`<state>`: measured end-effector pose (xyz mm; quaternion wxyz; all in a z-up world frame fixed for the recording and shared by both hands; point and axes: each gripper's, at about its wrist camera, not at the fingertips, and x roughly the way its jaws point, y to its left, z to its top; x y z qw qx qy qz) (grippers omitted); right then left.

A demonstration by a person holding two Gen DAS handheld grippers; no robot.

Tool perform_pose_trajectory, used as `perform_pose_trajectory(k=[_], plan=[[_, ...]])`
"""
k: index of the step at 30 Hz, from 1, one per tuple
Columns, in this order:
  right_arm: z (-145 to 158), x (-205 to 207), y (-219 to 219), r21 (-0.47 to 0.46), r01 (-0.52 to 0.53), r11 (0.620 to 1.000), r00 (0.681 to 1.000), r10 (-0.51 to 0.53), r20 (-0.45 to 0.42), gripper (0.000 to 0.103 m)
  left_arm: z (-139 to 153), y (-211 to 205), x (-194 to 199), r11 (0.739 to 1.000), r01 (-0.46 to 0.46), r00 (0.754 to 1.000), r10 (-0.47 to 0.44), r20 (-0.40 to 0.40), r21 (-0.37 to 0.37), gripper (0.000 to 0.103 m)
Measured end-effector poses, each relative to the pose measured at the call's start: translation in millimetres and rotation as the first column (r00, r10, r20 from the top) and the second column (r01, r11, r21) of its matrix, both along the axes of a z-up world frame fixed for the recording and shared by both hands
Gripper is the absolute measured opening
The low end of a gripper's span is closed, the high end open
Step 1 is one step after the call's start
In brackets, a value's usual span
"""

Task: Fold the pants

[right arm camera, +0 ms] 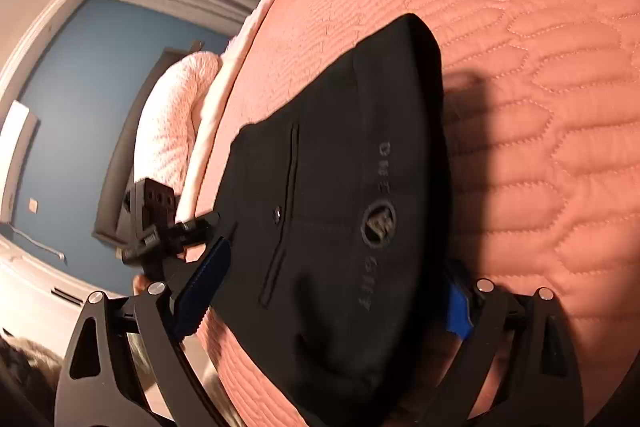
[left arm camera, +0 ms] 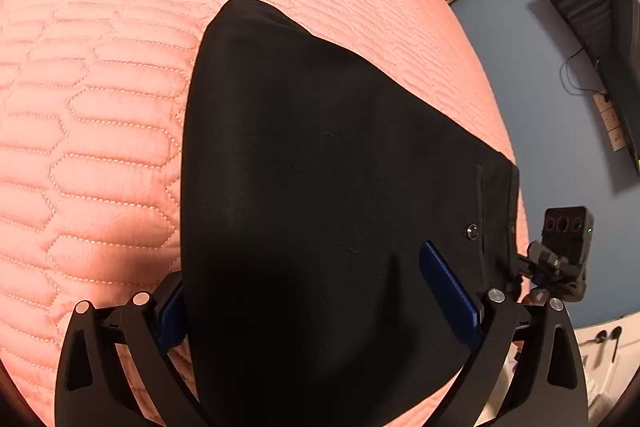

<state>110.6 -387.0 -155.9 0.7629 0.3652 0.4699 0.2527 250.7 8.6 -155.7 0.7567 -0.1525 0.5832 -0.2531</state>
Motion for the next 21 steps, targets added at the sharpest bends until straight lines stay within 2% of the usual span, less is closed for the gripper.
perform_pose_trajectory(k=[4, 5, 6, 7, 8, 9, 10, 11, 12, 14, 17, 21], plan=[[5, 0, 11, -0.053, 0.003, 0.999, 1.0, -0.002, 0.012, 0.09, -3, 4, -3, 1.0, -0.001, 1.0, 0.001, 0.007, -0.002, 0.097], [4, -1, 11, -0.058, 0.011, 0.998, 1.0, -0.011, 0.003, 0.076, -3, 8, -4, 1.0, -0.015, 1.0, 0.015, 0.006, -0.014, 0.096], [3, 1, 12, -0.066, 0.015, 0.998, 1.0, -0.016, -0.014, 0.05, -1, 11, -5, 0.999, -0.028, 1.0, 0.028, 0.006, -0.016, 0.09], [0, 1, 13, -0.08, 0.023, 0.997, 0.999, -0.026, -0.033, 0.038, 3, 10, -6, 0.999, -0.037, 0.999, 0.038, 0.011, -0.017, 0.083], [0, 1, 15, -0.082, 0.032, 0.996, 0.999, -0.035, -0.038, 0.033, 6, 18, -9, 0.999, -0.036, 0.999, 0.036, 0.018, -0.016, 0.079], [-1, -1, 16, -0.099, 0.036, 0.994, 0.998, -0.04, -0.037, 0.031, 9, 18, -15, 0.999, -0.035, 0.999, 0.035, 0.029, 0.001, 0.065], [0, -1, 18, -0.121, 0.04, 0.992, 0.998, -0.044, -0.035, 0.03, 10, 17, -17, 0.999, -0.036, 0.999, 0.035, 0.04, 0.036, 0.045], [5, -2, 21, -0.14, 0.043, 0.989, 0.998, -0.047, -0.029, 0.028, 11, 18, -17, 0.997, -0.046, 0.998, 0.043, 0.048, 0.062, 0.037], [9, -3, 23, -0.157, 0.044, 0.987, 0.999, -0.048, -0.021, 0.026, 12, 22, -18, 0.997, -0.065, 0.997, 0.063, 0.045, 0.05, 0.025], [26, -5, 32, -0.227, 0.037, 0.973, 0.999, -0.035, 0.012, 0.024, 18, 31, -17, 0.995, -0.103, 0.994, 0.103, 0.03, -0.001, 0.02], [49, -3, 39, -0.277, 0.037, 0.96, 0.999, -0.025, 0.048, 0.023, 44, 24, -20, 0.996, -0.089, 0.991, 0.086, 0.105, 0.03, 0.012], [84, 20, 45, -0.312, 0.04, 0.949, 0.994, -0.005, 0.112, 0.022, 86, 28, -7, 0.996, -0.086, 0.977, 0.084, 0.194, 0.002, 0.008]])
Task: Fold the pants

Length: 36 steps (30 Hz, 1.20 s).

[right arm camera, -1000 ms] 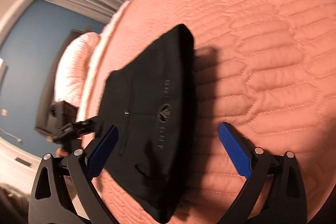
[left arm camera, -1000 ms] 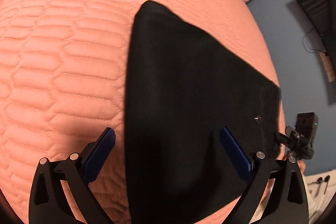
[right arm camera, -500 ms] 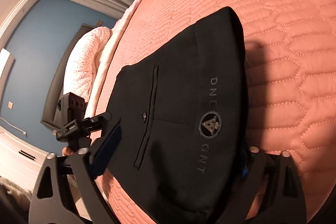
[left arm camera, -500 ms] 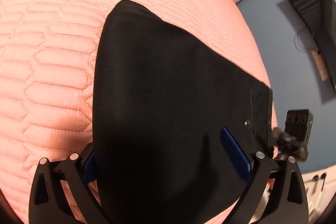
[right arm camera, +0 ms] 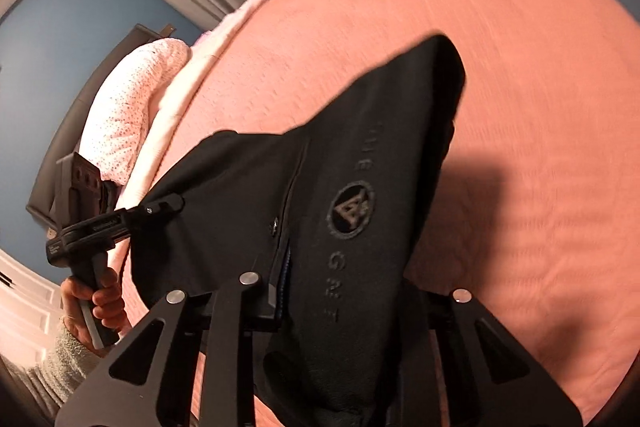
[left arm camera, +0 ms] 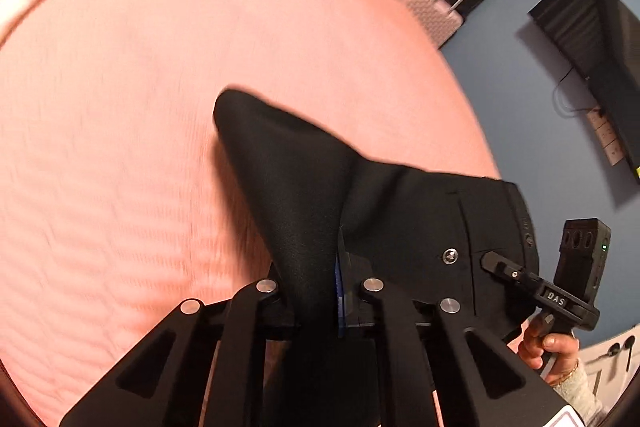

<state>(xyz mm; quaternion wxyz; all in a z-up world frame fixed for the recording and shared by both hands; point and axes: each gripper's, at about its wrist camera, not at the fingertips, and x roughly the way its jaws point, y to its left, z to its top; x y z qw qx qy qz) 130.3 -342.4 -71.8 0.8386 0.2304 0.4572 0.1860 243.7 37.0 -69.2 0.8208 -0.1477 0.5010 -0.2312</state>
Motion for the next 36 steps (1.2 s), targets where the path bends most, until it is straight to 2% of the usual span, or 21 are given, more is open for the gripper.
perform_pose_trajectory(k=[5, 9, 11, 13, 14, 15, 17, 19, 21, 22, 23, 24, 27, 28, 29, 30, 31, 32, 33, 34, 36], plan=[[38, 71, 5, -0.018, -0.029, 0.999, 0.992, 0.031, 0.12, 0.021, 49, 9, 51, 0.999, -0.022, 0.993, 0.018, 0.115, 0.038, 0.008], [41, 143, 17, -0.021, -0.025, 0.999, 0.99, 0.028, 0.142, 0.021, 69, 2, 103, 0.994, -0.044, 0.981, 0.024, 0.192, 0.098, 0.009], [25, 180, 20, -0.013, 0.002, 1.0, 0.993, -0.001, 0.116, 0.026, 63, -5, 135, 0.991, -0.058, 0.981, 0.035, 0.189, 0.121, 0.012], [-14, 213, 20, -0.053, 0.029, 0.998, 1.0, -0.029, 0.002, 0.033, 34, -7, 164, 0.973, -0.11, 0.984, 0.078, 0.16, 0.203, 0.029], [-32, 221, 18, -0.104, 0.048, 0.993, 0.997, -0.053, -0.05, 0.038, 21, -10, 174, 0.96, -0.128, 0.987, 0.098, 0.128, 0.25, 0.039], [-50, 227, 14, -0.181, 0.076, 0.981, 0.99, -0.096, -0.102, 0.038, -2, -9, 184, 0.917, -0.17, 0.985, 0.143, 0.101, 0.361, 0.046], [-59, 218, -6, -0.152, 0.128, 0.98, 0.987, -0.142, -0.081, 0.04, -31, -1, 190, 0.82, -0.211, 0.977, 0.197, 0.084, 0.532, 0.049], [-43, 191, -25, -0.162, 0.223, 0.961, 0.974, -0.226, 0.003, 0.041, -32, 18, 178, 0.821, -0.258, 0.965, 0.241, 0.1, 0.509, 0.053], [-24, 172, -26, -0.191, 0.242, 0.951, 0.969, -0.228, 0.093, 0.042, -22, 32, 163, 0.793, -0.312, 0.949, 0.285, 0.135, 0.522, 0.053], [-12, 163, -20, -0.206, 0.232, 0.951, 0.969, -0.207, 0.137, 0.042, -11, 31, 152, 0.794, -0.331, 0.943, 0.282, 0.174, 0.509, 0.053], [-4, 160, -11, -0.204, 0.2, 0.958, 0.973, -0.171, 0.153, 0.042, -3, 24, 148, 0.801, -0.335, 0.942, 0.272, 0.197, 0.496, 0.055], [0, 163, 4, -0.201, 0.142, 0.969, 0.982, -0.113, 0.149, 0.041, 6, 12, 141, 0.817, -0.329, 0.942, 0.251, 0.222, 0.474, 0.064], [-11, 183, 57, -0.255, -0.007, 0.967, 0.996, 0.03, 0.087, 0.039, 6, -45, 137, 0.853, -0.231, 0.967, 0.148, 0.208, 0.469, 0.082], [-26, 192, 71, -0.301, -0.051, 0.952, 0.997, 0.067, 0.043, 0.039, -6, -71, 139, 0.837, -0.175, 0.978, 0.088, 0.188, 0.519, 0.086], [-41, 198, 72, -0.356, -0.058, 0.933, 0.998, 0.064, 0.005, 0.038, -21, -86, 142, 0.802, -0.132, 0.986, 0.045, 0.161, 0.583, 0.086], [-46, 198, 63, -0.335, -0.056, 0.941, 0.998, 0.065, 0.017, 0.027, -39, -95, 144, 0.753, -0.099, 0.991, 0.015, 0.133, 0.651, 0.087], [-48, 196, 49, -0.308, -0.031, 0.951, 0.999, 0.037, 0.015, 0.016, -51, -92, 142, 0.742, -0.082, 0.991, -0.01, 0.134, 0.665, 0.089], [-46, 193, 31, -0.295, 0.022, 0.955, 1.0, -0.025, -0.007, 0.007, -50, -80, 136, 0.774, -0.094, 0.988, -0.003, 0.151, 0.627, 0.089], [-41, 189, 18, -0.299, 0.068, 0.952, 0.997, -0.075, -0.012, 0.008, -47, -69, 135, 0.779, -0.105, 0.991, 0.028, 0.133, 0.618, 0.089], [-28, 184, 5, -0.312, 0.121, 0.942, 0.992, -0.122, 0.017, 0.011, -39, -56, 134, 0.769, -0.141, 0.989, 0.075, 0.131, 0.624, 0.087], [-3, 185, 1, -0.346, 0.152, 0.926, 0.987, -0.128, 0.093, 0.013, -14, -45, 134, 0.754, -0.229, 0.969, 0.117, 0.217, 0.616, 0.085]])
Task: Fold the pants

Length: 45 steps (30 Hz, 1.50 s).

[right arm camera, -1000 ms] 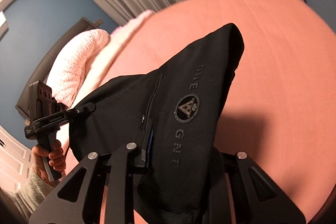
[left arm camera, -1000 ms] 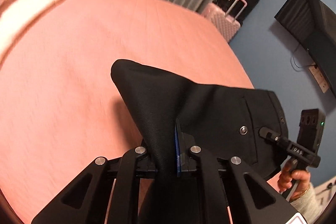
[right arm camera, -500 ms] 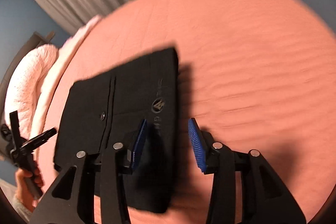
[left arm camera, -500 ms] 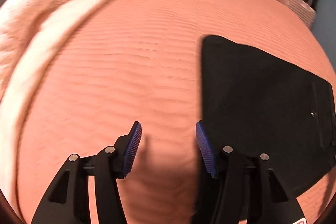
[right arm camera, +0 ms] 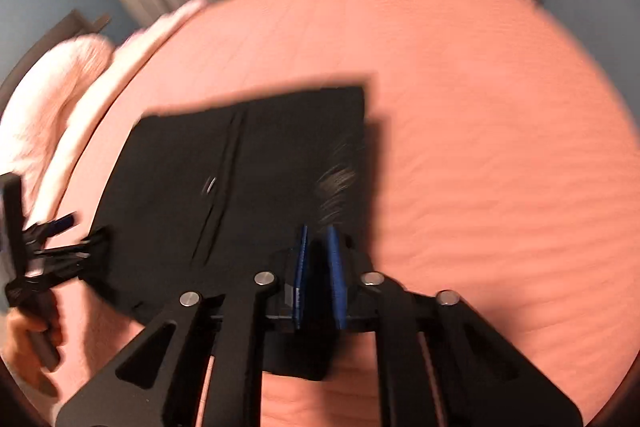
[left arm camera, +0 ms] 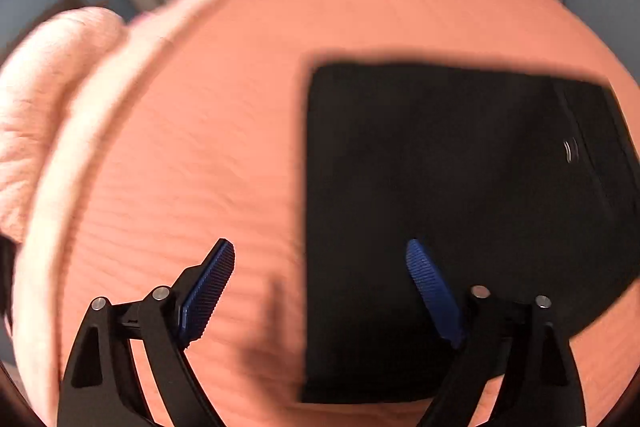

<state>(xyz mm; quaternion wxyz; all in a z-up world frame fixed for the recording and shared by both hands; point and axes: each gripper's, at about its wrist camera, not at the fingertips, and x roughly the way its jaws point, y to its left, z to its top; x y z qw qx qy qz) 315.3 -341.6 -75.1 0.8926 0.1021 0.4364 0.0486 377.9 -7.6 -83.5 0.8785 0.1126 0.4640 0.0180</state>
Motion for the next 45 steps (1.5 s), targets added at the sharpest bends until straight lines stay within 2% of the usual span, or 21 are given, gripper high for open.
perform_pose_trajectory(k=[2, 4, 8, 10, 11, 12, 13, 14, 15, 17, 18, 20, 22, 24, 27, 31, 35, 37, 39, 41, 45], plan=[[17, 26, 12, 0.012, -0.046, 0.999, 0.999, 0.045, 0.025, 0.013, 24, -6, 17, 1.0, 0.001, 0.999, 0.001, 0.049, -0.028, 0.086], [17, 60, 31, 0.042, -0.083, 0.996, 0.997, 0.083, -0.005, 0.013, 34, -23, 43, 0.998, 0.022, 0.999, -0.02, 0.041, -0.053, 0.088], [-21, 115, 32, 0.029, -0.052, 0.998, 0.989, 0.055, -0.138, 0.01, 0, -60, 107, 0.999, 0.038, 0.991, -0.037, -0.132, 0.009, 0.089], [-33, 117, 6, 0.051, 0.038, 0.998, 0.989, -0.031, -0.144, 0.008, -32, -55, 116, 0.995, 0.047, 0.98, -0.029, -0.198, 0.09, 0.098], [-34, 112, -13, 0.06, 0.12, 0.991, 0.983, -0.11, -0.149, 0.003, -34, -46, 118, 0.998, 0.047, 0.981, -0.037, -0.191, 0.046, 0.098], [-28, 101, -26, -0.01, 0.2, 0.98, 0.971, -0.2, -0.131, 0.01, -28, -32, 118, 1.0, -0.009, 0.983, 0.009, -0.184, 0.002, 0.098], [-20, 92, -29, -0.041, 0.209, 0.977, 0.973, -0.212, -0.097, 0.01, -23, -23, 113, 0.999, -0.05, 0.985, 0.051, -0.166, 0.008, 0.096], [-10, 80, -25, -0.033, 0.154, 0.988, 0.986, -0.155, -0.058, 0.01, -13, -16, 107, 0.997, -0.071, 0.99, 0.073, -0.124, 0.019, 0.095], [-2, 65, -14, -0.014, 0.079, 0.997, 0.996, -0.079, -0.038, 0.01, 1, -12, 95, 0.998, -0.067, 0.996, 0.068, -0.061, 0.015, 0.095], [6, 36, 14, -0.023, -0.048, 0.999, 0.999, 0.048, -0.001, 0.009, 13, -15, 74, 0.999, -0.032, 0.999, 0.032, -0.01, 0.018, 0.097], [5, 23, 24, -0.037, -0.097, 0.995, 0.995, 0.097, -0.003, 0.009, 15, -19, 63, 1.0, -0.009, 1.0, 0.008, 0.004, 0.03, 0.097], [-19, 3, 45, -0.111, -0.172, 0.979, 0.984, 0.165, -0.07, 0.007, 1, -29, 45, 0.992, 0.016, 1.0, -0.015, -0.004, 0.127, 0.097], [-37, -9, 42, -0.181, -0.153, 0.972, 0.986, 0.139, -0.089, 0.007, -15, -34, 33, 0.977, 0.019, 0.999, -0.011, -0.04, 0.211, 0.096], [-22, -28, 32, -0.172, -0.074, 0.982, 0.996, 0.066, -0.053, 0.008, -15, -29, 12, 0.972, 0.043, 0.999, -0.038, -0.028, 0.229, 0.098], [-1, -58, 30, -0.138, -0.037, 0.99, 0.999, 0.035, -0.018, 0.011, -8, -28, -35, 0.953, 0.066, 0.998, -0.069, -0.002, 0.296, 0.098], [2, -66, 62, -0.074, -0.093, 0.993, 0.996, 0.091, -0.021, 0.011, -4, -29, -71, 0.976, 0.068, 0.998, -0.067, -0.012, 0.208, 0.098], [-21, -56, 101, -0.125, -0.183, 0.975, 0.982, 0.175, -0.07, 0.009, -12, -39, -84, 0.991, 0.034, 0.998, -0.026, -0.06, 0.13, 0.098], [-51, -50, 94, -0.128, -0.165, 0.978, 0.976, 0.142, -0.166, 0.009, -20, -46, -95, 0.993, 0.014, 0.996, -0.003, -0.093, 0.116, 0.098], [-57, -61, 72, -0.038, -0.091, 0.995, 0.976, 0.081, -0.2, 0.009, -23, -42, -97, 0.994, -0.005, 0.992, 0.018, -0.123, 0.109, 0.098], [-45, -74, 64, -0.037, -0.038, 0.999, 0.984, 0.031, -0.175, 0.013, -25, -33, -100, 0.997, -0.024, 0.991, 0.033, -0.133, 0.071, 0.098], [-33, -72, 73, -0.018, -0.081, 0.997, 0.99, 0.079, -0.121, 0.013, -29, -26, -99, 0.998, -0.041, 0.988, 0.049, -0.148, 0.052, 0.098]])
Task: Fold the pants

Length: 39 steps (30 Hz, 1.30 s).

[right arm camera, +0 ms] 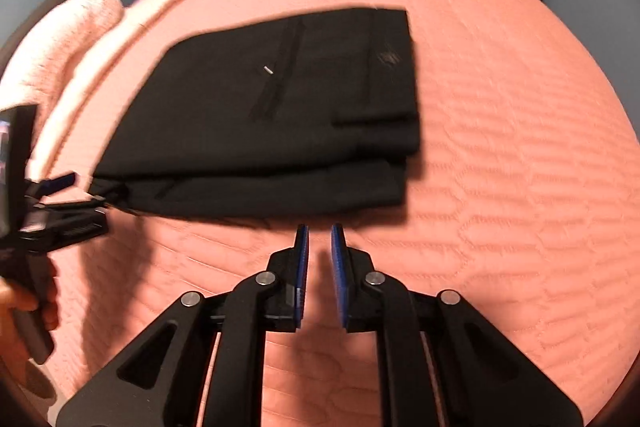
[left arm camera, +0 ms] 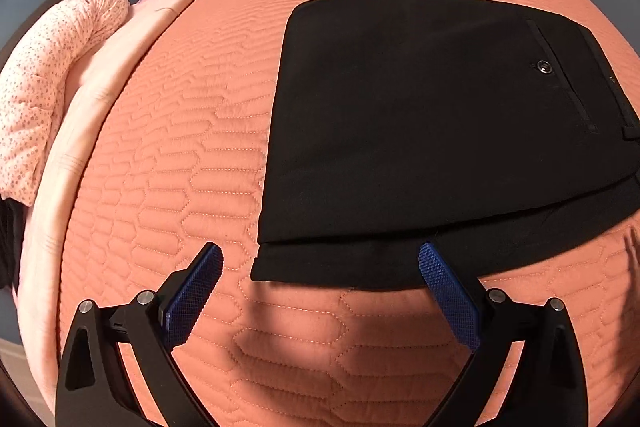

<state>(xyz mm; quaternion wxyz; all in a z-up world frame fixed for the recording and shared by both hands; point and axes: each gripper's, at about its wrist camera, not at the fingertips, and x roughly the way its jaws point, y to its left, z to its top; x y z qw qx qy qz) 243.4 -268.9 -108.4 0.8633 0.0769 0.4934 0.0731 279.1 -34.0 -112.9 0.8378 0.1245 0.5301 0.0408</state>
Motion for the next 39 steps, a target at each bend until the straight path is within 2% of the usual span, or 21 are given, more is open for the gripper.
perform_pose_trajectory(k=[3, 5, 8, 9, 11, 13, 14, 16, 17, 18, 20, 22, 24, 26, 30, 31, 33, 34, 37, 38, 39], plan=[[-33, 19, 6, -0.035, -0.04, 0.999, 0.996, 0.037, -0.081, 0.022, -1, -1, 1, 1.0, -0.005, 1.0, 0.005, -0.002, 0.014, 0.098], [-40, 15, -4, 0.023, -0.043, 0.999, 0.998, 0.044, -0.047, 0.021, -8, 2, -1, 0.999, 0.004, 1.0, -0.004, -0.01, 0.04, 0.098], [-33, 4, -20, 0.05, -0.019, 0.999, 0.997, 0.023, -0.074, 0.021, -14, 13, -18, 0.996, 0.033, 0.999, -0.031, -0.033, 0.078, 0.098], [-28, -1, -28, 0.033, -0.006, 0.999, 0.996, 0.009, -0.084, 0.022, -13, 25, -26, 0.998, 0.041, 0.999, -0.04, -0.033, 0.052, 0.098], [-15, -17, -36, -0.013, 0.022, 1.0, 0.998, -0.023, -0.064, 0.022, -9, 49, -31, 1.0, -0.009, 0.999, 0.01, -0.041, 0.026, 0.098], [-1, -14, -55, 0.034, 0.072, 0.997, 0.997, -0.07, -0.035, 0.025, 1, 67, -35, 0.994, -0.073, 0.997, 0.073, -0.006, 0.075, 0.097], [4, -9, -64, 0.083, 0.096, 0.992, 0.995, -0.093, -0.036, 0.026, 7, 74, -35, 0.995, -0.087, 0.996, 0.086, 0.016, 0.057, 0.097], [5, 7, -76, 0.143, 0.127, 0.982, 0.992, -0.121, -0.046, 0.05, 17, 86, -27, 0.99, -0.109, 0.994, 0.111, 0.016, -0.091, 0.098], [3, 15, -79, 0.16, 0.14, 0.977, 0.99, -0.134, -0.05, 0.071, 17, 91, -20, 0.975, -0.125, 0.992, 0.126, -0.011, -0.185, 0.098], [0, 24, -81, 0.197, 0.14, 0.97, 0.99, -0.131, -0.057, 0.075, 16, 95, -13, 0.955, -0.132, 0.991, 0.127, -0.035, -0.266, 0.098], [-11, 41, -85, 0.307, 0.144, 0.941, 0.988, -0.12, -0.094, 0.076, 2, 100, 7, 0.878, -0.17, 0.983, 0.122, -0.136, -0.447, 0.098], [-27, 47, -93, 0.405, 0.166, 0.899, 0.983, -0.121, -0.135, 0.076, -8, 100, 21, 0.814, -0.193, 0.977, 0.11, -0.181, -0.548, 0.098], [-40, 53, -95, 0.474, 0.207, 0.855, 0.976, -0.148, -0.16, 0.079, -12, 97, 26, 0.805, -0.219, 0.973, 0.139, -0.183, -0.551, 0.098], [-42, 57, -98, 0.543, 0.215, 0.812, 0.976, -0.162, -0.144, 0.089, -14, 92, 33, 0.803, -0.207, 0.977, 0.134, -0.169, -0.558, 0.098], [-46, 64, -87, 0.645, 0.151, 0.749, 0.988, -0.096, -0.12, 0.086, -18, 85, 42, 0.75, -0.203, 0.978, 0.124, -0.167, -0.629, 0.098], [-48, 69, -75, 0.604, 0.136, 0.785, 0.989, -0.078, -0.123, 0.086, -18, 82, 45, 0.727, -0.195, 0.98, 0.113, -0.166, -0.659, 0.098], [-46, 75, -60, 0.536, 0.102, 0.838, 0.993, -0.053, -0.107, 0.086, -23, 72, 46, 0.709, -0.179, 0.982, 0.086, -0.168, -0.682, 0.098], [-46, 78, -51, 0.496, 0.101, 0.862, 0.993, -0.055, -0.105, 0.086, -24, 67, 48, 0.716, -0.169, 0.983, 0.073, -0.168, -0.677, 0.096], [-42, 85, -40, 0.432, 0.114, 0.895, 0.992, -0.076, -0.103, 0.084, -26, 48, 53, 0.78, -0.138, 0.986, 0.05, -0.158, -0.611, 0.094], [-41, 86, -39, 0.391, 0.123, 0.912, 0.99, -0.087, -0.107, 0.068, -26, 43, 53, 0.802, -0.132, 0.987, 0.05, -0.155, -0.583, 0.09], [-39, 84, -40, 0.36, 0.131, 0.924, 0.989, -0.098, -0.109, 0.047, -25, 39, 53, 0.826, -0.123, 0.987, 0.046, -0.151, -0.551, 0.079]])
